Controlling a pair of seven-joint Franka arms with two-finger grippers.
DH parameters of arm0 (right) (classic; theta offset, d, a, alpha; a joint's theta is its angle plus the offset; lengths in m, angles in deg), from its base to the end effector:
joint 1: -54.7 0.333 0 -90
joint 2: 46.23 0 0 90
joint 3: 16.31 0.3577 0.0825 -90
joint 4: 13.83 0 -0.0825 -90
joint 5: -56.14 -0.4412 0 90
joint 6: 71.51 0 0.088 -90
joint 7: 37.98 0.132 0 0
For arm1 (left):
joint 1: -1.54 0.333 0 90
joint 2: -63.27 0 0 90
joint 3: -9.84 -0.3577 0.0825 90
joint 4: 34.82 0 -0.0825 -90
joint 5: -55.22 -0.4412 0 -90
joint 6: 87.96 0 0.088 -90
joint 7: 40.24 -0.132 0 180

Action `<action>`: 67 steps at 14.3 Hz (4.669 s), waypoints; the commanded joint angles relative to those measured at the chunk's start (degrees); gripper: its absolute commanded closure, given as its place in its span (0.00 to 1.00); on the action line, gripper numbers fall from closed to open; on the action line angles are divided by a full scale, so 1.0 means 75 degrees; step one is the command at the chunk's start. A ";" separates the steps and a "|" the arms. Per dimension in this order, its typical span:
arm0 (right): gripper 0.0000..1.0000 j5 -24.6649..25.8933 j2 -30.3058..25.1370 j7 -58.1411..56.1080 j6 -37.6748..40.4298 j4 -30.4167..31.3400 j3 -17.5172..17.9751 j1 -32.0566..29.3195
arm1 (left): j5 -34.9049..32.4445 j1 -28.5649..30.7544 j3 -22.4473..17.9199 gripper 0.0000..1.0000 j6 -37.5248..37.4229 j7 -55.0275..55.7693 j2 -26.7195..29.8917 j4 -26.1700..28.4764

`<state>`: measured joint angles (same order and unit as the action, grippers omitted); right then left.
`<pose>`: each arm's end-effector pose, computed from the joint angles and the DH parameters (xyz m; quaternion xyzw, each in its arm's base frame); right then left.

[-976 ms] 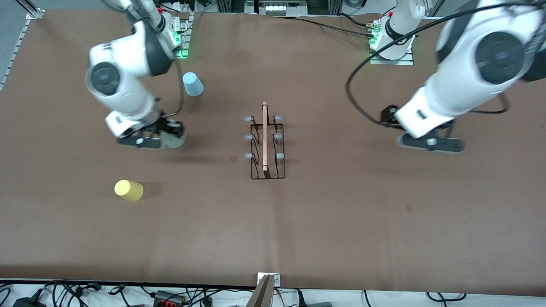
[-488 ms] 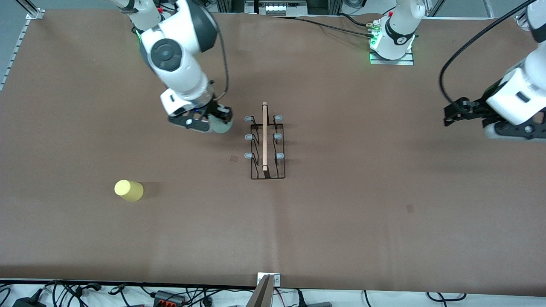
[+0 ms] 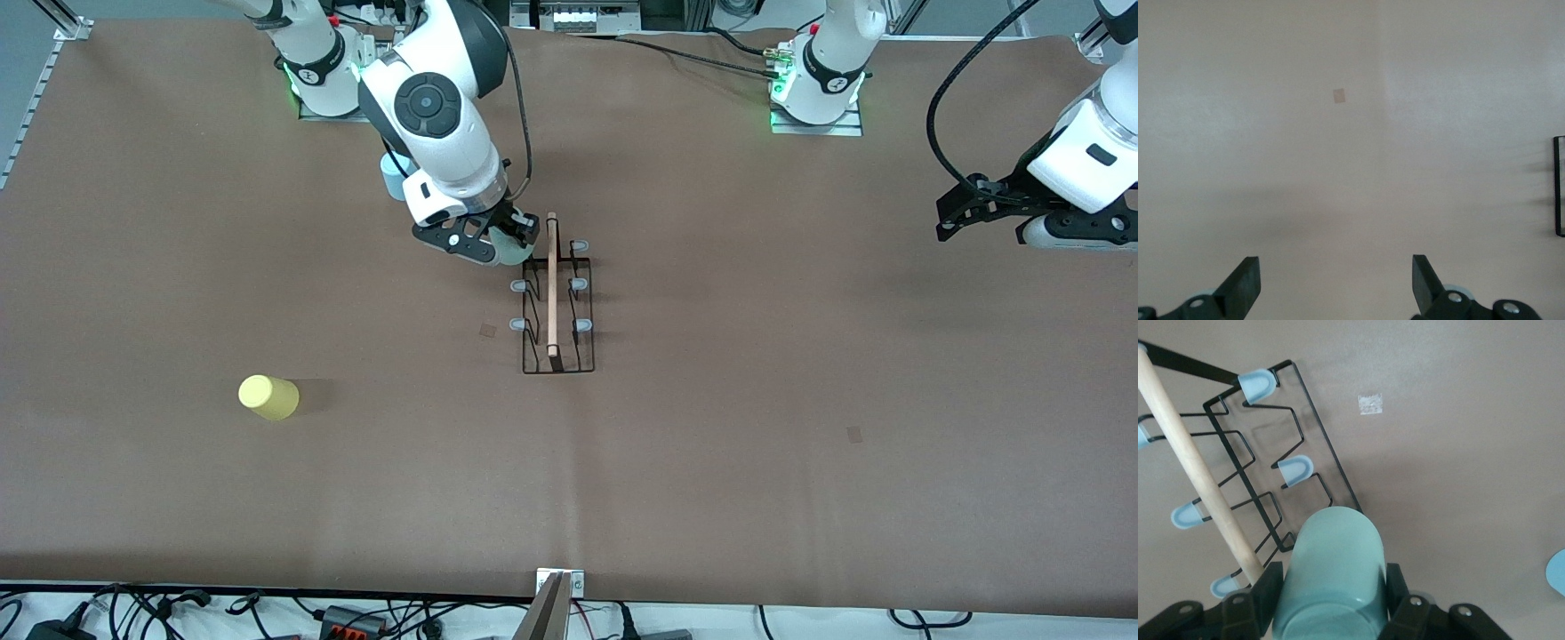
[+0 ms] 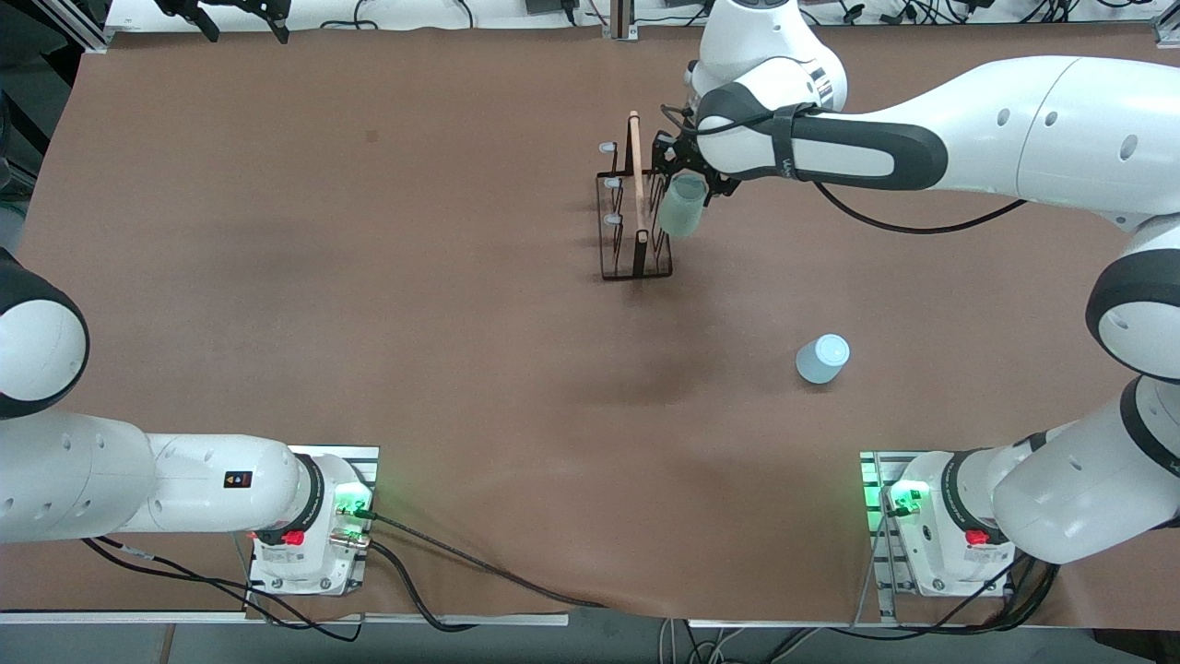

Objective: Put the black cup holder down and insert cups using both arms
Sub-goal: 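Carry the teal cup with the right gripper onto a rack peg, then release the teal cup and move the right gripper to the yellow cup, then grasp the yellow cup with the right gripper and lift it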

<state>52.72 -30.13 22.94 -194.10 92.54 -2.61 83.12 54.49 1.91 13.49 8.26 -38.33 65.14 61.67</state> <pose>0.5095 0.4551 0.3602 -0.9813 0.1834 0.0426 0.0397 0.6079 -0.0338 0.6104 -0.9998 0.0126 -0.0142 0.0067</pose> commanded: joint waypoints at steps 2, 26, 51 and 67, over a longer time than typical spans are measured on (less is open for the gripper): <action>0.84 -0.0072 0.0196 0.0197 -0.0142 -0.0109 0.0013 0.0125 | 0.0085 -0.0048 -0.0019 0.00 -0.0068 -0.0033 0.0092 0.0001; 0.00 0.1287 0.0852 -0.7066 -0.0926 0.0032 -0.0631 -0.4115 | 0.0097 -0.0025 -0.0089 0.00 -0.0057 -0.0091 -0.0025 -0.0117; 0.00 0.1475 0.2353 -0.8357 -0.3565 -0.0050 -0.1112 -0.4714 | 0.0202 -0.0002 -0.0077 0.00 -0.0256 -0.0126 -0.0014 -0.0128; 0.63 0.1475 0.1606 -0.8534 -0.2703 -0.0039 -0.1053 -0.4446 | 0.0202 -0.0013 -0.0030 0.00 -0.0279 -0.0114 -0.0014 -0.0128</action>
<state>64.13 -13.45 -40.38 -219.63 91.80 -10.99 48.53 55.13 1.85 13.08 7.27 -38.32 65.09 61.56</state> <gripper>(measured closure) 0.330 0.000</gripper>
